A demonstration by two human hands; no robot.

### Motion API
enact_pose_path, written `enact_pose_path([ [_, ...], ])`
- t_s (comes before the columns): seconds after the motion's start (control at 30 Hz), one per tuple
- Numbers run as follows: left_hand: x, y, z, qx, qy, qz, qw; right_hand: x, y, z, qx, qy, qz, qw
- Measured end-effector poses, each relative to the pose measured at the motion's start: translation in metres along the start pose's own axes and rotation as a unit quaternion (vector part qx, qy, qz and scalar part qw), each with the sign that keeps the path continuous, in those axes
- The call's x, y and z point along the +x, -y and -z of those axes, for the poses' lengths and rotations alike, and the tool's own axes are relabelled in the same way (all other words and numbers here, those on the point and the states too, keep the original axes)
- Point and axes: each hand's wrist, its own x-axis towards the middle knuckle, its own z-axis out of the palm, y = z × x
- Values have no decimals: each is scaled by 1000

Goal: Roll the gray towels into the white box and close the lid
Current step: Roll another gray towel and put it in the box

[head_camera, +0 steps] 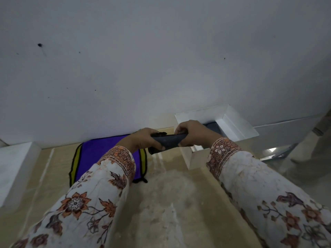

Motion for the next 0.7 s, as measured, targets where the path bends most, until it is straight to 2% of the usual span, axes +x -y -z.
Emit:
enact_pose_path([
  [0.2,36,-39,-22,12,-58,-78,995,2,-42,56,12,-43,-22,999],
  [0.43,91,-68,-64,82,-94,-115,986,19,-96,87,-72,-77,-63,992],
  [0.7,150,-73,-107,156,-30,-81,984,39,-166,102,-90,-22,-117,989],
])
